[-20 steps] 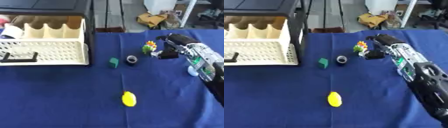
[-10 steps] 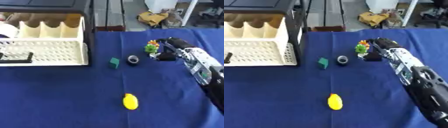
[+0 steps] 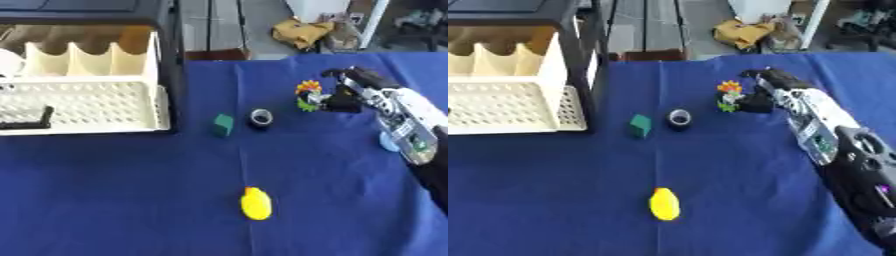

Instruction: Pick up objects from table and place into drawer.

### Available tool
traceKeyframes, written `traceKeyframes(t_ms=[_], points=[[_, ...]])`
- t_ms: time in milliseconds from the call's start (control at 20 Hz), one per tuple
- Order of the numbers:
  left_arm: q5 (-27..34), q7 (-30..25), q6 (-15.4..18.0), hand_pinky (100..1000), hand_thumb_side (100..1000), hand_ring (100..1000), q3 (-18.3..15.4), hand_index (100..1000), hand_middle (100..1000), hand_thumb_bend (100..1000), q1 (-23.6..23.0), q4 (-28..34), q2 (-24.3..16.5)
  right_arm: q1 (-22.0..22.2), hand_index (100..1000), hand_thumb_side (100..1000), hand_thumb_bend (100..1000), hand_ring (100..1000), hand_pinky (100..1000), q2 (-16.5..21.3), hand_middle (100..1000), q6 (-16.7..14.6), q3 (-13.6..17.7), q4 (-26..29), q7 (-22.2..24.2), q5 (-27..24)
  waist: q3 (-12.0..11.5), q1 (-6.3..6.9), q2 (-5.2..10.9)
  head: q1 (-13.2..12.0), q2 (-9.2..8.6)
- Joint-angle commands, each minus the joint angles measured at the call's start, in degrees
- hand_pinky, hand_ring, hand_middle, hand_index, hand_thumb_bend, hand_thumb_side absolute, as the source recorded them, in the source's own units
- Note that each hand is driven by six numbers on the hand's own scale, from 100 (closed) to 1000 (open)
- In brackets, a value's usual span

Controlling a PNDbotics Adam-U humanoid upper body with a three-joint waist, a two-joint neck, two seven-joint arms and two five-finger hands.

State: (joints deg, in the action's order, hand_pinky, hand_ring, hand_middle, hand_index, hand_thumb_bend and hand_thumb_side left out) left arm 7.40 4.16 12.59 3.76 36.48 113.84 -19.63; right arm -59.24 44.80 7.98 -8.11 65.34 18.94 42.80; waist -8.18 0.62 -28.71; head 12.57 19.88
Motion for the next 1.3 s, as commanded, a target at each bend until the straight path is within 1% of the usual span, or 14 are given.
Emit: traceKeyframes(t_ms=[50,200,300,350,400,450,550,650,900,1050,1300], points=[[-0.4,-0.3,-0.2,522,1000,728,-0.1,856,732,124,0.1,0.7,-0.7,-1.6,951,923,448,767,536,3.5,322,0.0,0.2,3.7,-0.2,-2.5,0.4,0.08,2.31,-0.4,0.53],[-0.5,-0.7,-0.4,521,1000,728,0.1,856,732,123,0.1,0.7,-0.6,-1.8,953,920,455,768,539,4.1,322,-0.1,-0.2,6.2,-0.1,-4.0,0.8,0.07,2.56,-0.4,0.56],[-0.5,-1.1,-0.5,520,1000,728,0.3,856,732,122,0.3,0.7,-0.6,-1.7,961,889,468,769,540,4.5,322,-0.4,-0.4,7.1,0.2,-4.4,0.8,-0.07,2.48,-0.1,0.23],[-0.5,-1.2,-0.6,520,1000,727,0.4,857,733,122,0.4,0.7,-0.6,-1.5,979,843,486,773,546,4.6,329,-0.8,-0.6,7.3,0.5,-4.5,0.7,-0.16,2.39,0.1,-0.01],[-0.5,-1.4,-0.6,520,1000,727,0.4,857,733,121,0.4,0.7,-0.6,-1.2,988,825,495,775,548,4.7,332,-1.4,-0.8,7.4,1.0,-4.7,0.5,-0.23,2.28,0.2,-0.28],[-0.5,-1.5,-0.6,519,1000,727,0.5,858,733,120,0.4,0.7,-0.6,-1.0,999,772,497,779,553,4.9,335,-2.1,-0.9,7.4,1.7,-5.0,0.5,-0.29,2.14,0.3,-0.53],[-0.6,-1.7,-0.7,518,1000,727,0.6,858,733,120,0.5,0.7,-0.6,-0.6,1000,726,493,783,558,5.1,336,-3.7,-0.7,7.6,3.2,-5.8,0.3,-0.44,1.73,0.3,-1.01],[-0.7,-2.0,-0.6,517,1000,726,0.7,858,732,118,0.8,0.7,-0.8,-0.1,1000,705,492,787,563,5.5,337,-5.3,-0.2,8.4,4.4,-6.9,0.2,-0.63,1.25,0.4,-1.57],[-1.2,-2.3,-0.1,516,1000,725,0.9,858,732,113,1.1,0.7,-1.2,2.2,1000,689,489,794,569,7.7,333,-9.3,2.0,9.9,6.6,-10.7,-0.5,-1.02,0.07,1.4,-3.23],[-1.6,-2.3,0.0,514,1000,725,0.9,857,731,110,0.9,0.7,-1.2,3.3,994,691,478,795,569,9.3,329,-11.7,3.6,9.5,7.0,-12.9,-0.7,-1.05,-0.44,1.6,-3.81],[-2.1,-2.6,0.4,513,1000,725,1.2,857,732,106,1.3,0.7,-1.2,4.2,992,697,462,796,570,10.9,322,-15.7,5.0,8.7,6.9,-15.1,-1.2,-1.03,-1.44,2.5,-4.97]])
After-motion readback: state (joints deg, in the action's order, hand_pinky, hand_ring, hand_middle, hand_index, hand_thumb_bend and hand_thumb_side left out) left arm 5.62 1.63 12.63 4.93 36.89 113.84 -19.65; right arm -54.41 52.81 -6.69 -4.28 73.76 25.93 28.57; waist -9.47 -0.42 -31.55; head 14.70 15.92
